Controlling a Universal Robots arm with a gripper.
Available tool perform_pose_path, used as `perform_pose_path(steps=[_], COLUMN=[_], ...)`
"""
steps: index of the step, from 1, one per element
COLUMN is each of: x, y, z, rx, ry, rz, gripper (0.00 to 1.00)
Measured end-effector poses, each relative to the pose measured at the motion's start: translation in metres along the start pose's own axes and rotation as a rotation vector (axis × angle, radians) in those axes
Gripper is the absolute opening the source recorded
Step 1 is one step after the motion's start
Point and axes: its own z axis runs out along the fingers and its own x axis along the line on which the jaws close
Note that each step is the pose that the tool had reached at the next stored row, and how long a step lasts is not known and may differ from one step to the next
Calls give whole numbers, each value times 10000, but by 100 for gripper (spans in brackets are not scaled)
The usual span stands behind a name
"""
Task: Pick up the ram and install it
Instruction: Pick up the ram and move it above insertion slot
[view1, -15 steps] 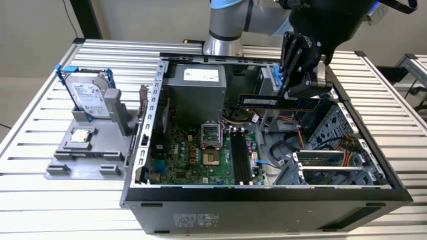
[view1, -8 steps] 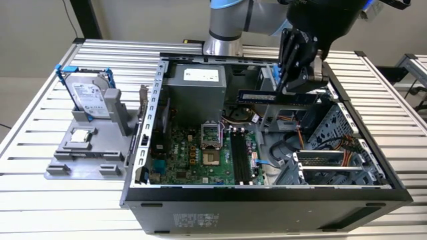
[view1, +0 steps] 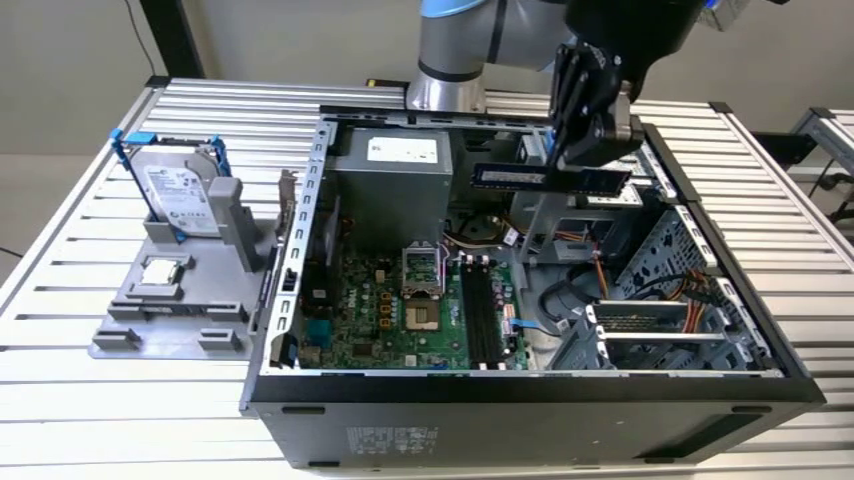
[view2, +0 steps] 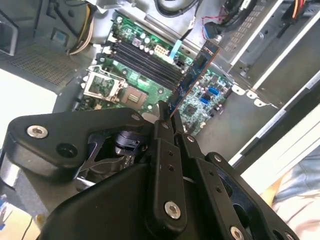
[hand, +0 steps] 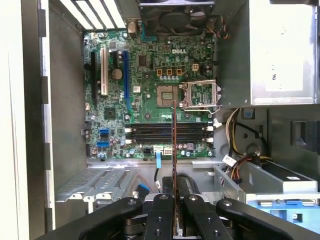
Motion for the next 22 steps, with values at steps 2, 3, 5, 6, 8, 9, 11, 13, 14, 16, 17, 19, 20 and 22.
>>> perform_pose_path(steps=[2, 3, 5, 6, 8, 9, 11, 13, 14, 16, 17, 19, 20, 22], x=[-48, -71, -102, -111, -123, -130, -139, -139, -140, -142, -142, -142, -142, -142], y=[2, 3, 5, 5, 6, 6, 6, 7, 7, 7, 7, 7, 7, 7], z=[1, 1, 0, 0, 0, 0, 0, 0, 0, 0, 0, 0, 0, 0], rx=[0, 0, 0, 0, 0, 0, 0, 0, 0, 0, 0, 0, 0, 0], ry=[-1, 0, 1, 0, 1, 0, 1, 1, 0, 0, 0, 0, 0, 0], rz=[0, 0, 0, -1, -1, 0, -1, -1, 0, 0, -1, 0, 0, -1], gripper=[0, 0, 0, 0, 0, 0, 0, 0, 0, 0, 0, 0, 0, 0])
